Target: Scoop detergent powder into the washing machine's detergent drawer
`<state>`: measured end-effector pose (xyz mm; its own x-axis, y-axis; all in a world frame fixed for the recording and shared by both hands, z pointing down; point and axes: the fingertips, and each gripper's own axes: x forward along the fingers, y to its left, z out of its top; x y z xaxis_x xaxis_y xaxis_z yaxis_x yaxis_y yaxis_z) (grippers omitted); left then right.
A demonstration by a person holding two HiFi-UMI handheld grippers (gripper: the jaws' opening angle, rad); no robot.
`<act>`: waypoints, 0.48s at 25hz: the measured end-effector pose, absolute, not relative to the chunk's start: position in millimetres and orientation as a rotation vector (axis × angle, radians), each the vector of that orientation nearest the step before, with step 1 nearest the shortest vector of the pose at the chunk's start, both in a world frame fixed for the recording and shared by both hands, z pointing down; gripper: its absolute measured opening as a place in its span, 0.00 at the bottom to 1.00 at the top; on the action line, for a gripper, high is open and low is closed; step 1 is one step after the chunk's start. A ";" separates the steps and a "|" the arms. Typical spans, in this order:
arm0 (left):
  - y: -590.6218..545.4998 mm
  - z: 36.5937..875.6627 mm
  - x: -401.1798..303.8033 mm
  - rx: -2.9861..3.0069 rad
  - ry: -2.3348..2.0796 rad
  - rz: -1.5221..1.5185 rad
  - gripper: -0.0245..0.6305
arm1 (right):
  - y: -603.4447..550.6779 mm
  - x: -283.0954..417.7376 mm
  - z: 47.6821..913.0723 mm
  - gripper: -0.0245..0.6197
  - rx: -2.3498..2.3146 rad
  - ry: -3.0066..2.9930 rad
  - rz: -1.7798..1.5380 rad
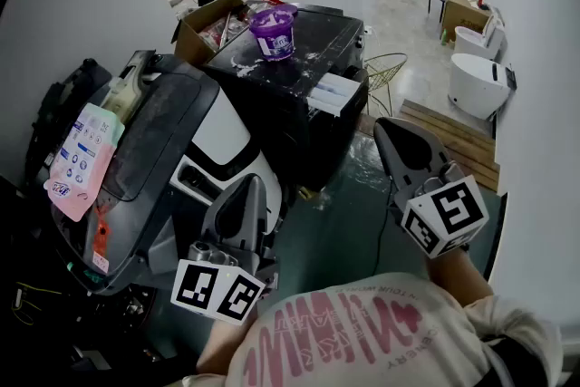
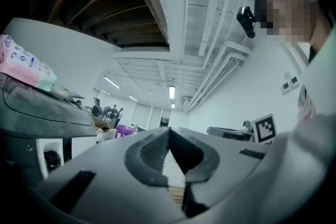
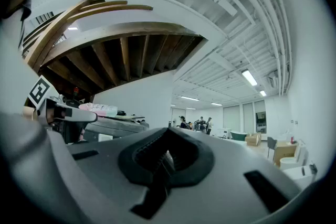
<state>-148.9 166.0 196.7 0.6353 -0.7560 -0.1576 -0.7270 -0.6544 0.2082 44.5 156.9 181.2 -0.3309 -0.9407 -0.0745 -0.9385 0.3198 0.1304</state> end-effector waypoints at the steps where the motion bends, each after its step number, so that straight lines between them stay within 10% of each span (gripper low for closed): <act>1: 163.1 196.0 -146.9 2.725 -1.245 -0.354 0.04 | 154.8 48.0 180.5 0.03 1.814 -2.535 -0.238; 12: 145.4 190.7 -122.7 2.742 -1.251 -0.375 0.04 | 139.9 73.2 180.3 0.03 1.821 -2.544 -0.234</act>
<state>-122.7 145.4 190.7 0.6312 -0.7547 -0.1792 -0.7289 -0.6561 0.1956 73.2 139.9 180.3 -0.3259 -0.9418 -0.0831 -0.9411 0.3148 0.1233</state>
